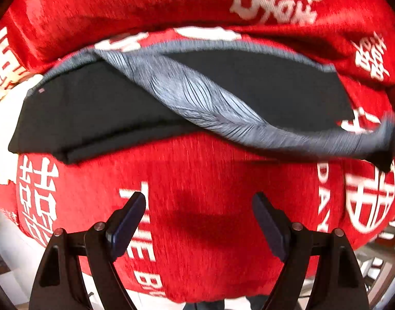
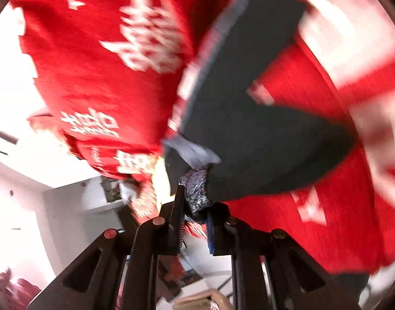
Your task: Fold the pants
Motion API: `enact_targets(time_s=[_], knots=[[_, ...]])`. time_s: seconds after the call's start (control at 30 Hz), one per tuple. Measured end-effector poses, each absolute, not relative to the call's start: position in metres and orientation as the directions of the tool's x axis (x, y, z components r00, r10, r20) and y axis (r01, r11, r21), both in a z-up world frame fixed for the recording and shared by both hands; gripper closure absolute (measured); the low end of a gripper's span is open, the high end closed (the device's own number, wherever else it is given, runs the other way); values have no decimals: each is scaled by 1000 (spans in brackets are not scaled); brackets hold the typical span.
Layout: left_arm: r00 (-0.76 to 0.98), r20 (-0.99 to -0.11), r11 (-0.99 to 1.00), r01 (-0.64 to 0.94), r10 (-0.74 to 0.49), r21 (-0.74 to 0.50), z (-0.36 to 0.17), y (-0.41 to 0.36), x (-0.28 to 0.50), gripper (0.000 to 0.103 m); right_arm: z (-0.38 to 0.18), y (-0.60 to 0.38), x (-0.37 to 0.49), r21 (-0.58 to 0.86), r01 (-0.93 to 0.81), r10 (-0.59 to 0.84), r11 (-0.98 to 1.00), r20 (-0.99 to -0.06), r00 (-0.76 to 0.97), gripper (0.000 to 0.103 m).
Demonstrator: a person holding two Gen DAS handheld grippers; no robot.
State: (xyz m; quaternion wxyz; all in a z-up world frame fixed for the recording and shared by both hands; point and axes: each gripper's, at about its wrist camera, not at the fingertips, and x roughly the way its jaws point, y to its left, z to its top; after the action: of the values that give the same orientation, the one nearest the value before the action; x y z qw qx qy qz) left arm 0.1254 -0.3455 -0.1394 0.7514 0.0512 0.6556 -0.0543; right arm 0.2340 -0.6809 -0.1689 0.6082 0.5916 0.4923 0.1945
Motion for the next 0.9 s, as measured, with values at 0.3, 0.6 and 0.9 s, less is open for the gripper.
enact_targets(time_s=[0.3, 0.6, 0.9], knots=[[225, -973, 992, 102, 47, 72, -143, -367, 191, 18, -165, -744, 381, 835, 360, 725, 417, -544, 423, 70], [227, -968, 989, 72, 111, 130, -162, -380, 231, 18, -154, -756, 353, 801, 316, 691, 508, -598, 406, 44], [189, -972, 984, 79, 142, 159, -172, -382, 231, 18, -251, -736, 321, 778, 492, 711, 391, -595, 375, 80]])
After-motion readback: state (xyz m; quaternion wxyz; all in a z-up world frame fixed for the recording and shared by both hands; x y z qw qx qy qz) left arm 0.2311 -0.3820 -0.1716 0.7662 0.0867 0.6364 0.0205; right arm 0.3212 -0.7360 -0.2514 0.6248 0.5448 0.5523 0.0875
